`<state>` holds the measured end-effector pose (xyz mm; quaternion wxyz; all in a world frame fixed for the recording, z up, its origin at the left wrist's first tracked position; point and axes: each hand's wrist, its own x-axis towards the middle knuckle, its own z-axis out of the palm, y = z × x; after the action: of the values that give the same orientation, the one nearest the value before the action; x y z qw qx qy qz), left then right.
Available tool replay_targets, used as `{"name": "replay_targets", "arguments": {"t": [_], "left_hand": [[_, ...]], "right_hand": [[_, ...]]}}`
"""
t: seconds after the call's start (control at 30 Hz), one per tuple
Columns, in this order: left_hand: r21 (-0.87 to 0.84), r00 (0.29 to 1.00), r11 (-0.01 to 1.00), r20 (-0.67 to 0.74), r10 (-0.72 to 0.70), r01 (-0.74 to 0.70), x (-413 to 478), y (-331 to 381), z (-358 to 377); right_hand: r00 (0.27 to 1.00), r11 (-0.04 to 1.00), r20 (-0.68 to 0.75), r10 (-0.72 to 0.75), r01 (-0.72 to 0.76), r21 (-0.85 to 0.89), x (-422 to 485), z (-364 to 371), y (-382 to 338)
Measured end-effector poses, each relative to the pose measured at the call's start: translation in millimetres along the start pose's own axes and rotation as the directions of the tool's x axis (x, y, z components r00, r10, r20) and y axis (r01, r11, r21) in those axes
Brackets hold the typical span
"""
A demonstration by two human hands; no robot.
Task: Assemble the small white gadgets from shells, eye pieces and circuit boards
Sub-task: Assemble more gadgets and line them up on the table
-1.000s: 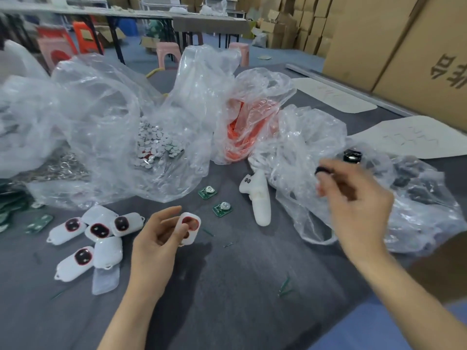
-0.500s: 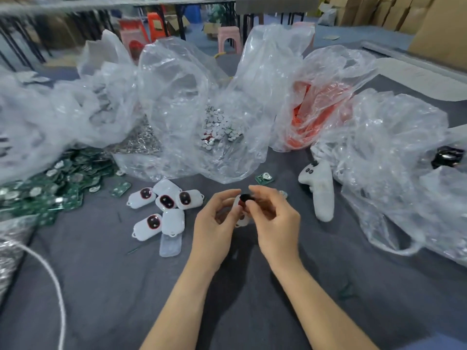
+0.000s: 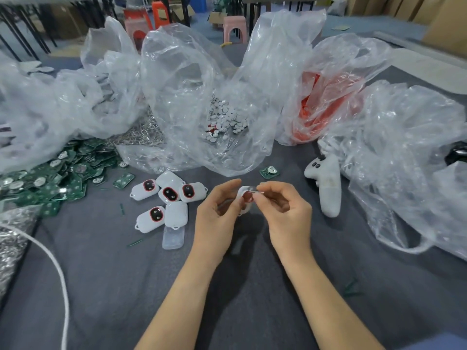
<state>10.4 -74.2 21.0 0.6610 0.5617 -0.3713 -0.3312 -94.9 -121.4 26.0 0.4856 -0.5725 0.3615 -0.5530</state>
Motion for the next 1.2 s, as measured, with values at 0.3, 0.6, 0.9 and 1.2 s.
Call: {"name": "replay_targets", "arguments": {"t": [0.3,0.6,0.9,1.2], "left_hand": [[0.034,0.999,0.999,0.034,0.017,-0.018,-0.3,-2.1,-2.0],[0.078,0.991,0.995,0.121,0.049,-0.059,-1.1,0.3,-6.6],[0.191,0.998,0.981,-0.043,0.051,-0.042,-1.1,-5.4,-6.3],[0.200,0.998,0.979,-0.040,0.050,-0.041,-1.2,-3.4,-3.5]], "right_hand": [[0.986,0.979,0.057,0.156,-0.163,0.125,3.0,-3.6,3.3],[0.980,0.976,0.074,0.187,-0.194,0.099,3.3,-3.4,0.1],[0.978,0.971,0.023,0.207,-0.209,0.115,1.1,-4.3,1.6],[0.952,0.941,0.115,0.283,-0.299,0.157,1.2,-4.6,-1.8]]}}
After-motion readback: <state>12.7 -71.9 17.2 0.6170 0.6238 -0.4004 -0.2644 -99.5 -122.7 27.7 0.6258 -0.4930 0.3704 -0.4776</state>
